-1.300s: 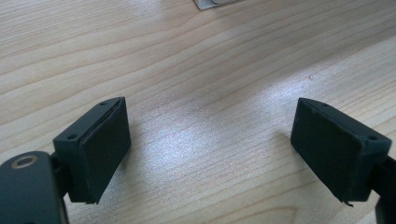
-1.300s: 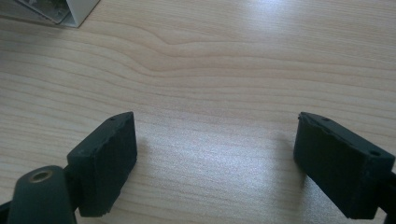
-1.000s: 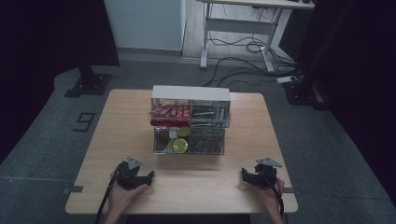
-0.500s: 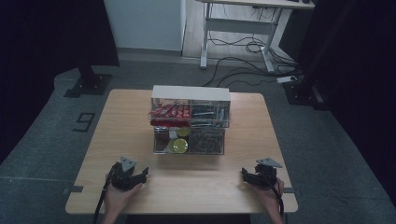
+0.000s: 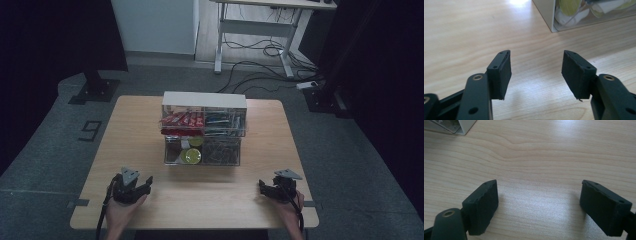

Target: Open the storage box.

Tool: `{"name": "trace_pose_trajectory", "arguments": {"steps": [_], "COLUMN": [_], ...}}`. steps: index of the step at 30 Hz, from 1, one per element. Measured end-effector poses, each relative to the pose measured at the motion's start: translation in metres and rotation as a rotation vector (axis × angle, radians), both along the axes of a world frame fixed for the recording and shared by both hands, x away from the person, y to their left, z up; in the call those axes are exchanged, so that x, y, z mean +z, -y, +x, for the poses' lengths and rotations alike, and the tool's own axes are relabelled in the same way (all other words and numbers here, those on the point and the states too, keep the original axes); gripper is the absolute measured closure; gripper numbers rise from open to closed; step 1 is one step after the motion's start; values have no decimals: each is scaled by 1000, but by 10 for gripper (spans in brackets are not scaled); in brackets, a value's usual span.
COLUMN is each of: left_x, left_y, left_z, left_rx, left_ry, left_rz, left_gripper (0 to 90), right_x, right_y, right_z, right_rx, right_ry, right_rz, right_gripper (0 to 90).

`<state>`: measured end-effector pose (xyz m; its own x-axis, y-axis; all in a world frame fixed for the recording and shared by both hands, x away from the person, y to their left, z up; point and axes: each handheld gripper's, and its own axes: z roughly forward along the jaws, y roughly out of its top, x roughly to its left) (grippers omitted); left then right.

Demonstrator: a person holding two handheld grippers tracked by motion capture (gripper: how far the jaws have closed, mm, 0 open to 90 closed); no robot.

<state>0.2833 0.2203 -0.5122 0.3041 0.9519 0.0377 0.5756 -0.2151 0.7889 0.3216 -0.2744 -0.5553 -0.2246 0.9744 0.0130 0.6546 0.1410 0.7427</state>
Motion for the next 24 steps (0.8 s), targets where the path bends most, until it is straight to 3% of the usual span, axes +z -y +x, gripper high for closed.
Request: {"name": "trace_pose_trajectory", "arguments": {"steps": [24], "left_x": [34], "left_y": [5], "left_z": [-19], "left_rx": [-61], "left_ry": [77], "left_rz": [-101], "left_gripper": [649], "right_x": [0], "right_y": [0], "right_z": [1], "right_rx": [-1], "right_ry": [1], "right_rz": [1], "right_gripper": [155]}}
